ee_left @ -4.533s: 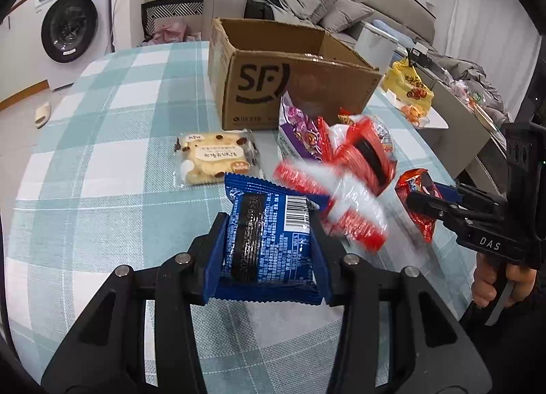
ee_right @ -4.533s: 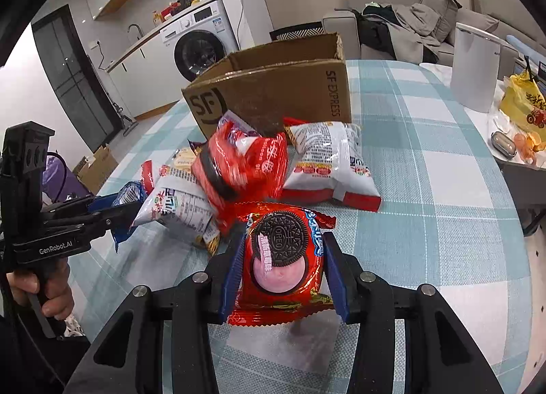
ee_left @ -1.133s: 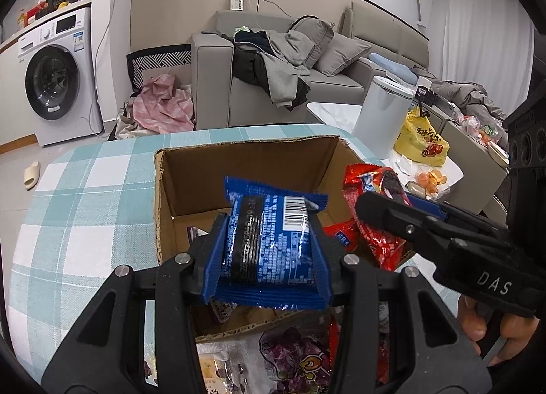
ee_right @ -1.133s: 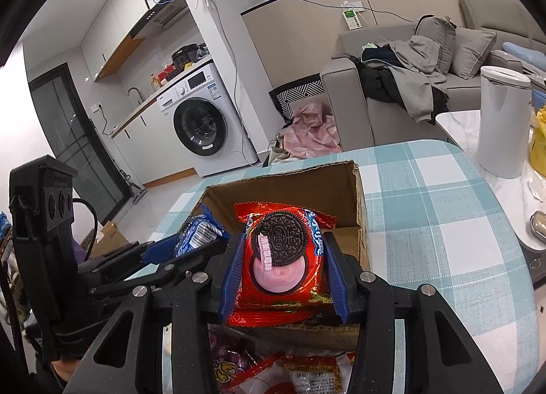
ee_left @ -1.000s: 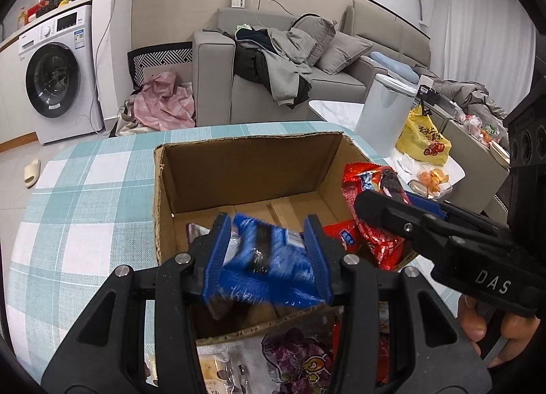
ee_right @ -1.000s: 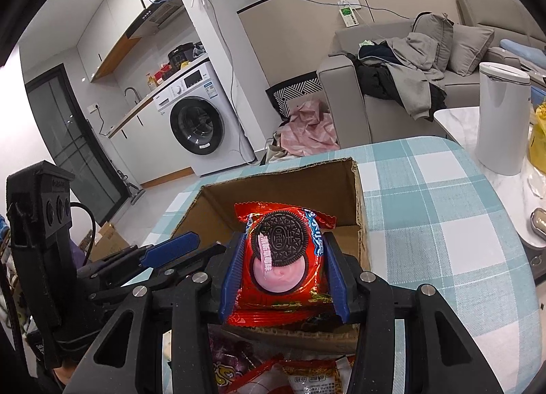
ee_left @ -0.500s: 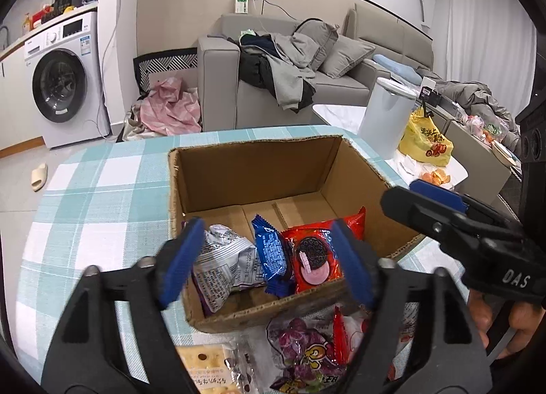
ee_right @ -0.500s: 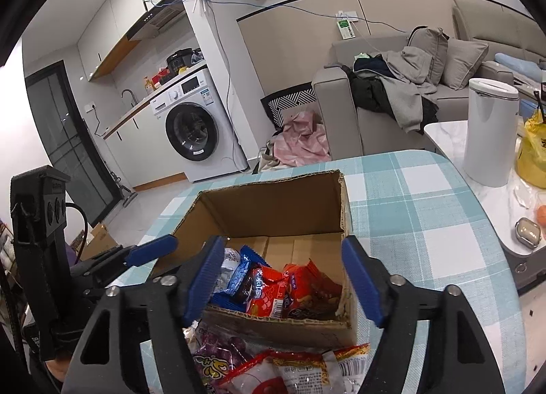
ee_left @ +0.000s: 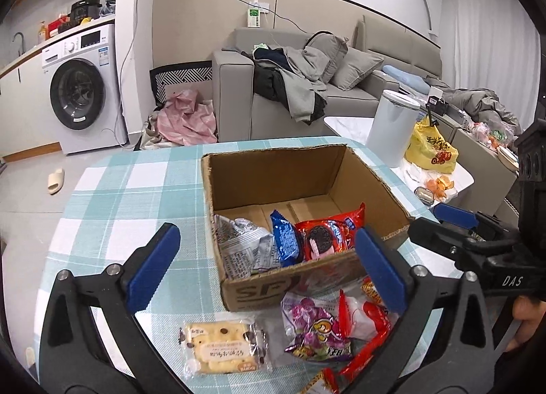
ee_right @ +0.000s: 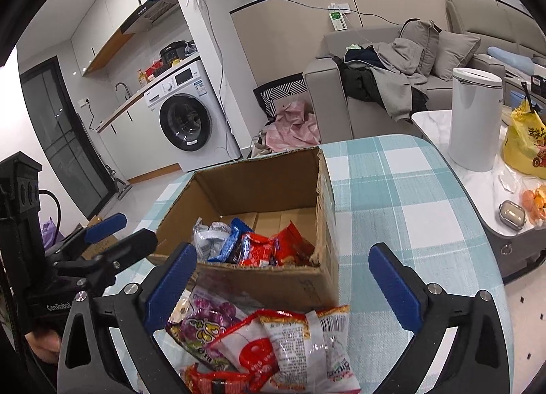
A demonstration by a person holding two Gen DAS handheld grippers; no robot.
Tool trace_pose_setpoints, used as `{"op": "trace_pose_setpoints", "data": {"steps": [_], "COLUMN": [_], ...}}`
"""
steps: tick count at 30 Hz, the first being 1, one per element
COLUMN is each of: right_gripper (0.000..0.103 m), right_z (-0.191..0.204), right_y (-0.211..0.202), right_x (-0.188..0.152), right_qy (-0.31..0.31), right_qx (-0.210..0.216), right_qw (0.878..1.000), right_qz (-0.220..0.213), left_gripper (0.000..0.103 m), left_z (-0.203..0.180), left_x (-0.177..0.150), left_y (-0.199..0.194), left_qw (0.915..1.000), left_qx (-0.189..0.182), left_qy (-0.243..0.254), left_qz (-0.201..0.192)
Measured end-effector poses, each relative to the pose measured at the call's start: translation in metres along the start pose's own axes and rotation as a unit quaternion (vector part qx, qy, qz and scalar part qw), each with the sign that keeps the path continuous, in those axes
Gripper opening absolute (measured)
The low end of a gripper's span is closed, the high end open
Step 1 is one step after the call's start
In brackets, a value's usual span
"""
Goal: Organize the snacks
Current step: 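Withdraw both open tools from the box toward the snack pile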
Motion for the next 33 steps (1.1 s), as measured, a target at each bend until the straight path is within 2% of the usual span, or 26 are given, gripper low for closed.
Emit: {"op": "trace_pose_setpoints", "data": {"steps": [17, 25, 33], "right_gripper": [0.103, 0.103, 0.103], "right_z": [0.002, -0.001, -0.008], "right_y": [-0.018, -0.016, -0.007], "right_x": [-0.037, -0.057, -0.077], "right_qy": [0.0, 0.007, 0.019], "right_qx": [-0.011, -0.01, -0.009], "right_qw": [0.999, 0.998, 0.996], "right_qz": [0.034, 0.056, 0.083], "left_gripper": [0.102, 0.102, 0.102], "left_z": [0.051, 0.071, 0.086], "left_x": [-0.03, -0.057, -0.082], "left_y": [-0.046, -0.043, -0.021], "left_qw": [0.9994, 0.9982, 0.9954], "left_qx": [0.025, 0.04, 0.055], "left_qy": [-0.022, -0.034, -0.041], "left_qz": [0.005, 0.03, 0.067]}}
Point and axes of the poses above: each gripper's, at about its wrist camera, not at the fingertips, and y roughly the way its jaws point, z to its left, x to its top, the point moved 10 cm from there along y, roughly the way its jaws point, and after that the axes turned 11 degrees about -y, right-handed, at the moved point
